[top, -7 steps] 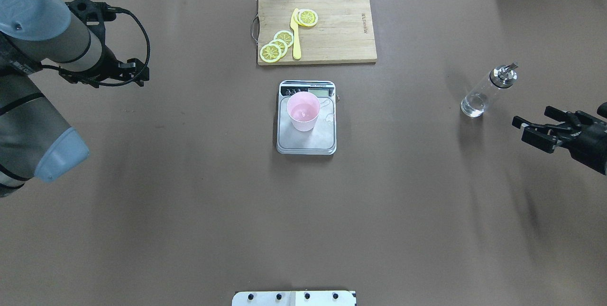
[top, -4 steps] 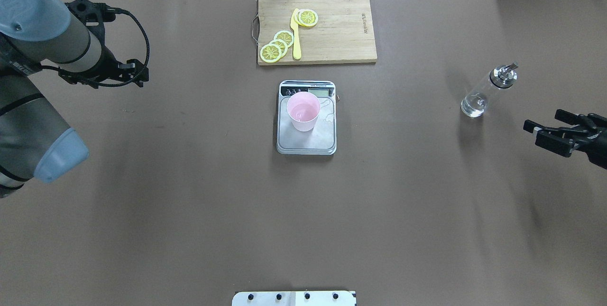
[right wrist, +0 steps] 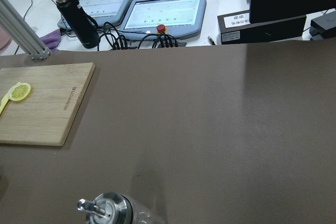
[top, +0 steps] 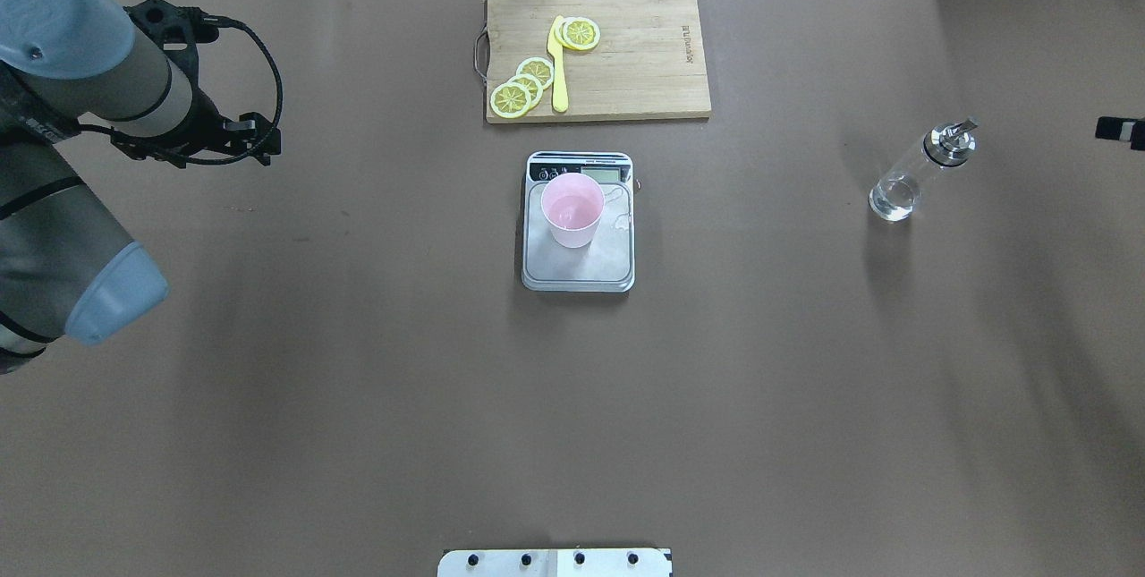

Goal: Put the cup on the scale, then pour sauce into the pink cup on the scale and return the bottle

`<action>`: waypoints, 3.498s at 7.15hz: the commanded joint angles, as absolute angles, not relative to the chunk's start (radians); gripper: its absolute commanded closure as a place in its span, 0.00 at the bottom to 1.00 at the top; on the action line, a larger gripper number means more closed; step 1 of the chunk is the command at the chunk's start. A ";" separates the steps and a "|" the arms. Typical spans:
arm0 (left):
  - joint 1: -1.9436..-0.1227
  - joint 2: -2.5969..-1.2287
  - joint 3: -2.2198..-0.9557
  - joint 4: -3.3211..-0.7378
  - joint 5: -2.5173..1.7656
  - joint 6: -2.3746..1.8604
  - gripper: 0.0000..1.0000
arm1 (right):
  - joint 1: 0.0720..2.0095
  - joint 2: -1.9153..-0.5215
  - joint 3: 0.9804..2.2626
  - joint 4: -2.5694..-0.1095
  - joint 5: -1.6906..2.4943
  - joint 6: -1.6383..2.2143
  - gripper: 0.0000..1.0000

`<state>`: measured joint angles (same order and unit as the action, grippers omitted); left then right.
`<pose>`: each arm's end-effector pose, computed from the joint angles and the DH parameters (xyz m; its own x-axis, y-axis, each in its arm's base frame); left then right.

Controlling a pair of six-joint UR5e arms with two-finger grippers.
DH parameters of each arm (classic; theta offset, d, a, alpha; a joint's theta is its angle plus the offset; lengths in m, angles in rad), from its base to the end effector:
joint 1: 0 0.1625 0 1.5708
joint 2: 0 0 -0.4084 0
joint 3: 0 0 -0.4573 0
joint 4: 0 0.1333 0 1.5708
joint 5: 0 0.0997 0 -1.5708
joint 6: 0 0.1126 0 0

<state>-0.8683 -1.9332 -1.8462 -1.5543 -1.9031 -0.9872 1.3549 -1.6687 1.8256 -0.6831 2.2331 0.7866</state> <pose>0.3496 -0.5625 0.3006 0.7684 -0.1015 -0.6319 0.2102 0.9726 0.0994 -0.0528 -0.5398 0.4559 0.5397 -0.1388 0.8303 -0.3887 0.8338 0.3921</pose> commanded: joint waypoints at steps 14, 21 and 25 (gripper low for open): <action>-1.431 -1.726 -1.780 -1.325 -2.232 -0.082 0.02 | 1.445 -1.460 1.592 -1.605 2.311 0.267 0.00; -1.528 -1.583 -1.640 -1.485 -2.385 0.045 0.02 | 1.442 -1.471 1.611 -1.598 2.345 0.282 0.00; -1.528 -1.654 -1.575 -1.485 -2.382 0.048 0.02 | 1.474 -1.488 1.600 -1.605 2.350 0.282 0.00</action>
